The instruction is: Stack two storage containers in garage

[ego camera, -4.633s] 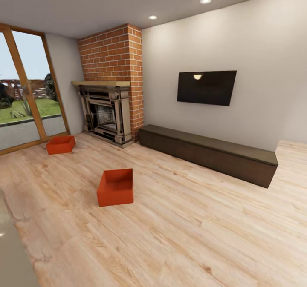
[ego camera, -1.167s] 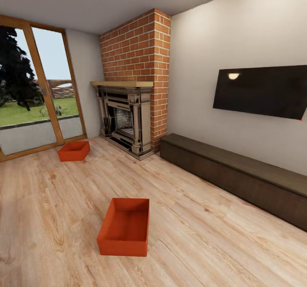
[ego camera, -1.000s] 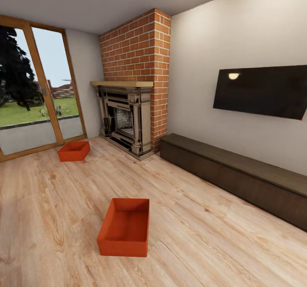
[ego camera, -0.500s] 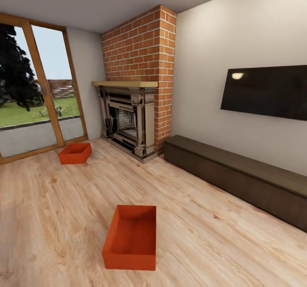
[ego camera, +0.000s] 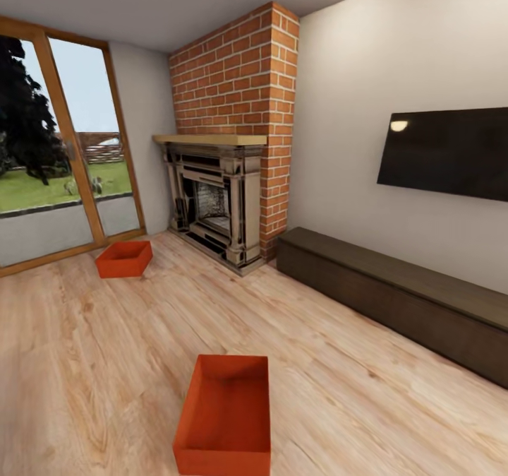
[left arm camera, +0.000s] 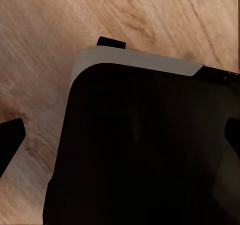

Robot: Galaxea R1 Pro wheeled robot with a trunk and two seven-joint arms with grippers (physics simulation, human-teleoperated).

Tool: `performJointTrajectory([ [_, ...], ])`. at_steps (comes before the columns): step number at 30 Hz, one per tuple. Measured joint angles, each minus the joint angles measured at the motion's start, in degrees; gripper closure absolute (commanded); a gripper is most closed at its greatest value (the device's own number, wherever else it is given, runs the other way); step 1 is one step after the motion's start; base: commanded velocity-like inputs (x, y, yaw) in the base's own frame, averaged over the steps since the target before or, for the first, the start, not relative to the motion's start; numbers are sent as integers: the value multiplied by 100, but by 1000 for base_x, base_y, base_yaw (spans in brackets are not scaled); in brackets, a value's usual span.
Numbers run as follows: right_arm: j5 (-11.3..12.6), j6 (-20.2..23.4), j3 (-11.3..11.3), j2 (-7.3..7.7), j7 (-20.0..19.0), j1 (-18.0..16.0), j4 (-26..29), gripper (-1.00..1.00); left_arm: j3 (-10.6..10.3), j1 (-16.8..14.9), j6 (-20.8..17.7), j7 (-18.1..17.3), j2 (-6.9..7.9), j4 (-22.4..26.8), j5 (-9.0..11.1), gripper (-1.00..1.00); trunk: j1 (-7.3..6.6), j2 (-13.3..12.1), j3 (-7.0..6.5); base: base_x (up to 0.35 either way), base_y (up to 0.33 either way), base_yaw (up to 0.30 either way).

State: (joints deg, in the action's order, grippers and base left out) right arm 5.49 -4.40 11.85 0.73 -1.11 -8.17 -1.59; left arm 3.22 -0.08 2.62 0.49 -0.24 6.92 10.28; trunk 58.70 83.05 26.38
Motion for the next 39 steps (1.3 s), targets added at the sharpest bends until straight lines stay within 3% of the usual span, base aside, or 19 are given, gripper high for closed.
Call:
performJointTrajectory([
  [12,40,-25,-20,-6,2,-2,0,-100,0,0,-1,2,7,1,-2,-100,2,0,0,253,2,-24],
  [39,8,16,6,9,3,-1,0,-100,2,0,0,2,7,4,-1,-100,3,0,0,8,0,-31],
])
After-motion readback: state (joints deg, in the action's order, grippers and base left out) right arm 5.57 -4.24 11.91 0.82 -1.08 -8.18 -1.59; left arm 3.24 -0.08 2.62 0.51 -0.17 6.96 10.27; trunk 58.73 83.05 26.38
